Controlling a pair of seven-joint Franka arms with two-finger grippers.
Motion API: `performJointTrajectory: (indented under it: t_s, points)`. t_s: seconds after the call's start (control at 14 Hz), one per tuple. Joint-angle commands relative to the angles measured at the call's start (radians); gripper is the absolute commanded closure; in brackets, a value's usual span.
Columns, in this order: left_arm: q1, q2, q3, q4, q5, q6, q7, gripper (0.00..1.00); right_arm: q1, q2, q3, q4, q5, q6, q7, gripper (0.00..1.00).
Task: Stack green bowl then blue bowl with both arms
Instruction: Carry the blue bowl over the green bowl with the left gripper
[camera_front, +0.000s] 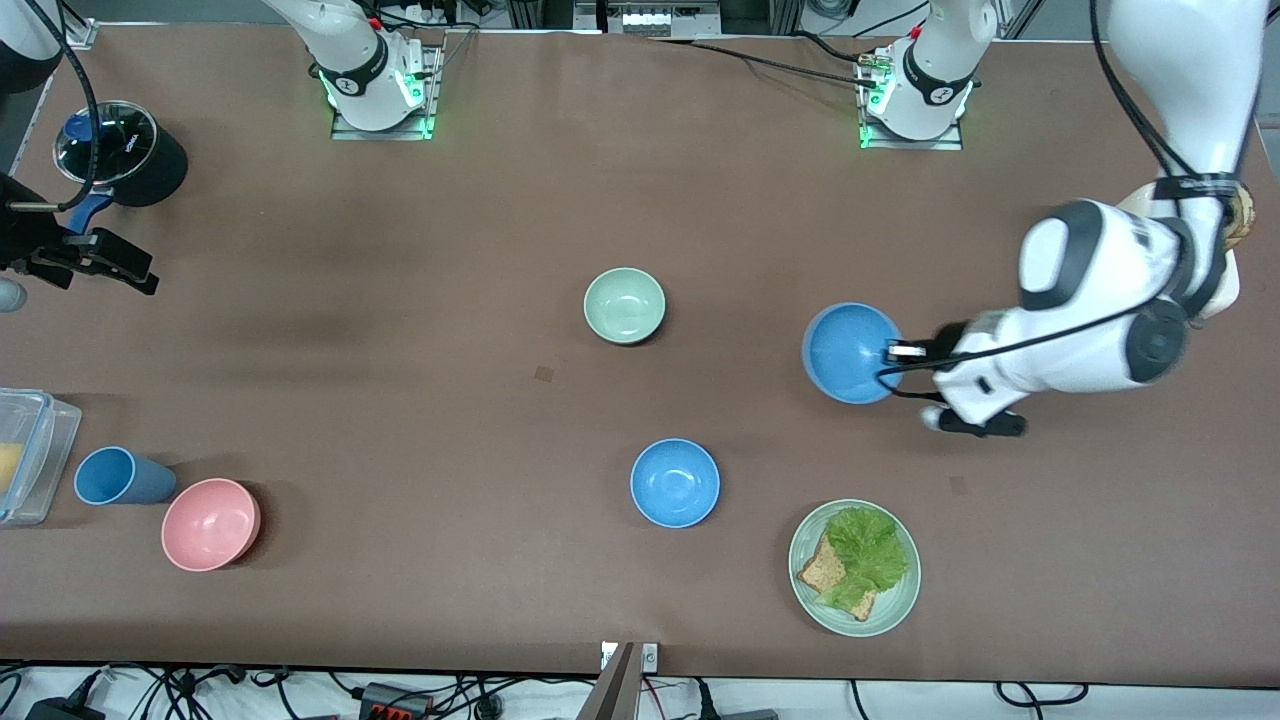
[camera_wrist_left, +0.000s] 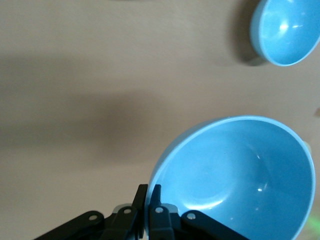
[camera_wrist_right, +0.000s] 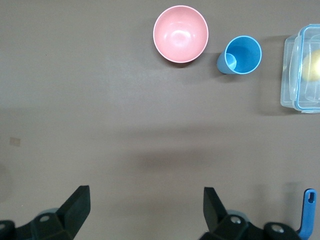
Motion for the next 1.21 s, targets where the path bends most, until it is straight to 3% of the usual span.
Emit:
performJointTrajectory:
  t_s: [0.0,0.29,0.71,0.93,1.14]
  points:
    - [0.011,-0.014,-0.114,-0.028,-0.015,0.057,-0.245,1.00,0.004,-0.006,-0.005,-0.002,0.008,-0.007,-0.012,0.00]
    - [-0.008,-0.016,-0.236,-0.117,-0.006,0.233,-0.479,0.99,0.006,-0.008,-0.005,-0.002,0.004,-0.005,-0.012,0.00]
    - [-0.190,-0.013,-0.237,-0.221,0.121,0.423,-0.781,0.99,0.006,-0.012,-0.005,-0.002,0.004,-0.023,-0.014,0.00]
    - [-0.236,-0.001,-0.237,-0.290,0.132,0.564,-0.869,0.99,0.007,-0.012,-0.005,-0.002,0.004,-0.033,-0.015,0.00]
    - [-0.281,0.010,-0.230,-0.318,0.132,0.625,-0.923,0.99,0.004,-0.015,-0.005,-0.002,0.002,-0.042,-0.015,0.00]
